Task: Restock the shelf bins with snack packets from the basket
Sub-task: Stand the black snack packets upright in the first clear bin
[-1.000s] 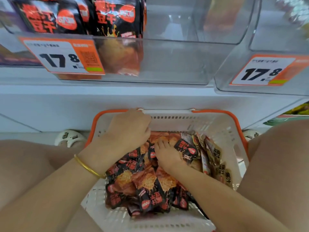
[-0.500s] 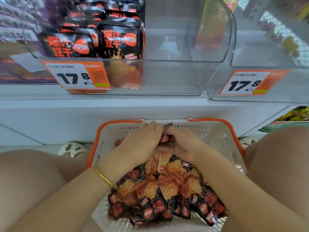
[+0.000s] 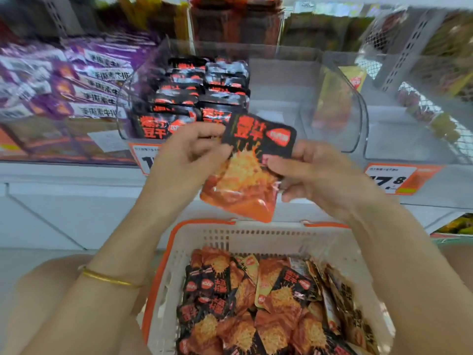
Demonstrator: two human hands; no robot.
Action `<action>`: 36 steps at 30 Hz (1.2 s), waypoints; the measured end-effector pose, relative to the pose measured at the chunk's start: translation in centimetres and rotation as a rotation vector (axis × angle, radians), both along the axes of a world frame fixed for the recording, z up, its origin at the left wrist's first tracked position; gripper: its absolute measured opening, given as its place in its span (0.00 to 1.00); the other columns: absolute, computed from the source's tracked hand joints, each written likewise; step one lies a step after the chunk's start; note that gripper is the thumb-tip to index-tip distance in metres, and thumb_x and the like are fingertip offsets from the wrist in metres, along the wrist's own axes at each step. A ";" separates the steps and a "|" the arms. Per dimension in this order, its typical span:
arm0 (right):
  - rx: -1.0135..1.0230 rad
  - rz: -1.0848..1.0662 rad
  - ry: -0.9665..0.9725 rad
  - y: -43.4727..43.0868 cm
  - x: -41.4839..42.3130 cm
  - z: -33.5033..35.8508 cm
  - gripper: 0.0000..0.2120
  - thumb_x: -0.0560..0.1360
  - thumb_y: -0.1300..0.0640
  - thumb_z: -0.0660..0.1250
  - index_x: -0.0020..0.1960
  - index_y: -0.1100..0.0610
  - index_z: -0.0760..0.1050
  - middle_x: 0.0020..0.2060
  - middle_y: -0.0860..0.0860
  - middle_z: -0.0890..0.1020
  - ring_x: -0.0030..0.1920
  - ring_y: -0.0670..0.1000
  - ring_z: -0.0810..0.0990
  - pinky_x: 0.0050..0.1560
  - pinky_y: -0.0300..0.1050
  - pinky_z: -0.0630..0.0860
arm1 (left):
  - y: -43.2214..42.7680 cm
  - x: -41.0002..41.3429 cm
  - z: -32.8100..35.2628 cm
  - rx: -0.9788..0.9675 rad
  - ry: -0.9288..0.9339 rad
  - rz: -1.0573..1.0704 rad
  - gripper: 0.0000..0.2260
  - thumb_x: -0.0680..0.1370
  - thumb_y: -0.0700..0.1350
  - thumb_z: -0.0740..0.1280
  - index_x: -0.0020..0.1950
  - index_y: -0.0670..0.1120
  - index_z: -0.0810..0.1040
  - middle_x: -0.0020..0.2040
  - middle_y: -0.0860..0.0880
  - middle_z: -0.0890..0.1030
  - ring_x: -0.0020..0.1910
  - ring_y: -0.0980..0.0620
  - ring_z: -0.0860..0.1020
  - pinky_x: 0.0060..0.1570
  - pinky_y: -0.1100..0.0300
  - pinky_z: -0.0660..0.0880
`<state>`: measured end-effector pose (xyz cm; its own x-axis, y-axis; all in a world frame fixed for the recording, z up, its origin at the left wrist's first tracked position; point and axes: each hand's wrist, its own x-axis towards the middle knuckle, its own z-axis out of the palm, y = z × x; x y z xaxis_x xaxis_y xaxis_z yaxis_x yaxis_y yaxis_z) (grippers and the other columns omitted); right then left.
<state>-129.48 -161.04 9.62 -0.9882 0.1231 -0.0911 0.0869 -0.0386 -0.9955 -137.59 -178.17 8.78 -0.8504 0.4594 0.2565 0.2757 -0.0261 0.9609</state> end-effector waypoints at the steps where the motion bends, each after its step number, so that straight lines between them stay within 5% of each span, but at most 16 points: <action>1: 0.020 -0.062 0.076 0.1 -1.0 1.5 0.04 0.72 0.63 0.67 0.40 0.56 0.77 0.28 0.47 0.81 0.24 0.43 0.77 0.24 0.34 0.74 | -0.3 -0.5 0.2 0.069 0.102 0.149 0.07 0.77 0.35 0.66 0.51 0.46 0.76 0.38 0.53 0.83 0.36 0.58 0.79 0.37 0.65 0.74; 4: 0.195 -0.273 0.270 0.4 -4.5 4.5 0.05 0.75 0.63 0.67 0.41 0.56 0.77 0.29 0.48 0.81 0.24 0.43 0.77 0.26 0.36 0.76 | -1.5 -2.4 0.2 -0.126 0.538 0.485 0.08 0.76 0.39 0.64 0.53 0.45 0.75 0.49 0.50 0.78 0.49 0.51 0.77 0.52 0.55 0.74; 6: 0.384 -0.322 0.284 0.6 -6.7 4.8 0.01 0.74 0.63 0.69 0.46 0.61 0.78 0.35 0.55 0.82 0.26 0.44 0.78 0.27 0.39 0.77 | -2.3 -4.2 -0.6 -0.366 0.741 0.525 0.12 0.75 0.41 0.63 0.57 0.42 0.76 0.56 0.45 0.78 0.58 0.44 0.75 0.62 0.51 0.69; 9: 0.633 -0.210 0.152 0.0 -8.7 3.3 0.04 0.71 0.63 0.73 0.43 0.62 0.79 0.38 0.60 0.81 0.32 0.53 0.81 0.37 0.51 0.82 | -2.1 -5.5 -1.6 -0.636 0.781 0.455 0.19 0.75 0.49 0.58 0.61 0.42 0.76 0.65 0.43 0.75 0.68 0.40 0.68 0.70 0.41 0.59; 11: 0.886 -0.163 0.058 -0.6 -9.4 2.2 0.11 0.69 0.60 0.75 0.35 0.58 0.73 0.38 0.58 0.80 0.38 0.55 0.80 0.42 0.51 0.80 | -1.6 -5.4 -1.9 -0.721 0.761 0.467 0.22 0.75 0.53 0.55 0.63 0.44 0.75 0.68 0.45 0.73 0.72 0.42 0.64 0.72 0.41 0.52; 14: 1.269 -0.203 -0.035 -1.1 -10.3 1.3 0.22 0.68 0.50 0.75 0.29 0.54 0.62 0.32 0.53 0.74 0.38 0.54 0.73 0.34 0.45 0.69 | -1.6 -5.4 -2.3 -0.731 0.771 0.475 0.23 0.75 0.54 0.54 0.65 0.45 0.74 0.68 0.46 0.73 0.73 0.44 0.63 0.72 0.44 0.48; 19: 1.185 -0.150 -0.182 -1.1 -10.8 1.1 0.20 0.66 0.47 0.74 0.29 0.53 0.65 0.26 0.48 0.70 0.36 0.53 0.74 0.39 0.43 0.72 | -1.8 -5.3 -2.3 -0.691 0.782 0.465 0.21 0.77 0.53 0.54 0.65 0.45 0.74 0.68 0.46 0.73 0.73 0.46 0.62 0.73 0.47 0.47; 22: 1.192 -0.161 -0.193 -0.8 -9.6 1.9 0.20 0.67 0.46 0.75 0.30 0.53 0.66 0.28 0.48 0.71 0.38 0.54 0.73 0.39 0.43 0.69 | -1.8 -4.0 -2.0 -0.609 0.851 0.494 0.18 0.77 0.49 0.58 0.63 0.43 0.76 0.66 0.46 0.74 0.69 0.44 0.67 0.72 0.43 0.54; 25: 1.141 -0.343 -0.010 -0.8 -6.5 2.9 0.13 0.70 0.47 0.73 0.40 0.52 0.71 0.37 0.48 0.78 0.45 0.53 0.78 0.47 0.46 0.70 | -1.4 -0.9 -1.8 -0.503 0.946 0.493 0.14 0.76 0.45 0.61 0.58 0.44 0.78 0.58 0.49 0.79 0.57 0.45 0.73 0.57 0.49 0.65; 29: 0.871 -0.385 0.165 -0.5 -0.6 1.0 0.07 0.69 0.56 0.73 0.37 0.52 0.75 0.31 0.45 0.79 0.36 0.48 0.79 0.41 0.44 0.74 | 0.1 1.6 -4.1 -0.584 0.924 0.178 0.10 0.74 0.43 0.60 0.47 0.42 0.80 0.44 0.47 0.81 0.43 0.43 0.74 0.43 0.49 0.70; 33: 1.060 0.058 -0.299 1.1 -0.1 -9.5 0.02 0.72 0.57 0.69 0.41 0.52 0.78 0.38 0.46 0.78 0.46 0.51 0.79 0.48 0.49 0.77 | 1.5 1.8 -8.5 -0.973 0.786 -0.095 0.15 0.73 0.48 0.54 0.43 0.45 0.80 0.40 0.48 0.80 0.44 0.45 0.75 0.41 0.49 0.75; 36: 1.238 0.341 -0.590 1.6 0.0 -19.7 0.03 0.74 0.57 0.66 0.45 0.57 0.74 0.38 0.50 0.74 0.41 0.51 0.76 0.39 0.46 0.74 | 2.3 1.9 -10.4 -1.131 0.712 -0.188 0.12 0.77 0.47 0.56 0.51 0.47 0.78 0.47 0.51 0.78 0.51 0.49 0.72 0.49 0.53 0.71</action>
